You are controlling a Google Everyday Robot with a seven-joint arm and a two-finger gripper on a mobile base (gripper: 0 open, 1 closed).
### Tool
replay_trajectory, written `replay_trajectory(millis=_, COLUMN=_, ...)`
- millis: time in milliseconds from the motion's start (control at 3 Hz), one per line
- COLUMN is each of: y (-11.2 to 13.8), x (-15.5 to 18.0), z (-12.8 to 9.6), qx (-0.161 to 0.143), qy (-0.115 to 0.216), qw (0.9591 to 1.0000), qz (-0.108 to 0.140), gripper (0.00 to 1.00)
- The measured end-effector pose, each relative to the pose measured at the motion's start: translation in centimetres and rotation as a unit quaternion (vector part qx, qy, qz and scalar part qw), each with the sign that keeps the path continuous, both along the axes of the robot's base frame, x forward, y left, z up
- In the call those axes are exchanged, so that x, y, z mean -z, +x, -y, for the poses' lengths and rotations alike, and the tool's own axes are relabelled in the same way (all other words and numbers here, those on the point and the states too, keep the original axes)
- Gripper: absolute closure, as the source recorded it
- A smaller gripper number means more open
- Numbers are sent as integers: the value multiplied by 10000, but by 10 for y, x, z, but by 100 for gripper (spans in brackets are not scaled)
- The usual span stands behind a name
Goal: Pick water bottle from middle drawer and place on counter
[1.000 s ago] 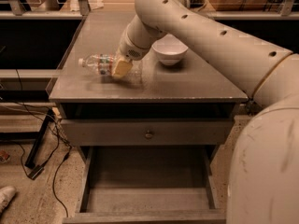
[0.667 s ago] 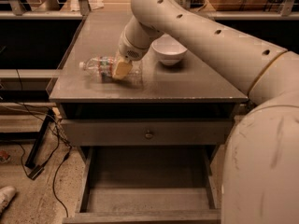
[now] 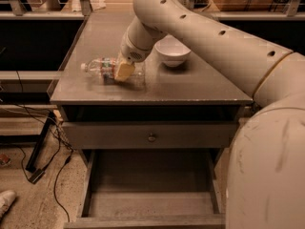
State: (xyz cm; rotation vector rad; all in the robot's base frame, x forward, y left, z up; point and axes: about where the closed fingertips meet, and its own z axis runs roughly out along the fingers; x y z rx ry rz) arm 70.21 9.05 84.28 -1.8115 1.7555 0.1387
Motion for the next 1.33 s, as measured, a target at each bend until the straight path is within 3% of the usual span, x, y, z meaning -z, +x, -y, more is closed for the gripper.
replay_trajectory(millis=667, y=0, x=0, z=0, qx=0, qy=0, qw=10000, qz=-1, gripper=11)
replay_trajectory(millis=1000, y=0, x=0, z=0, qx=-1, qy=-1, qw=10000, qz=-2, gripper=0)
replay_trajectory(millis=1333, y=0, x=0, z=0, qx=-1, qy=-1, qw=10000, qz=-2, gripper=0)
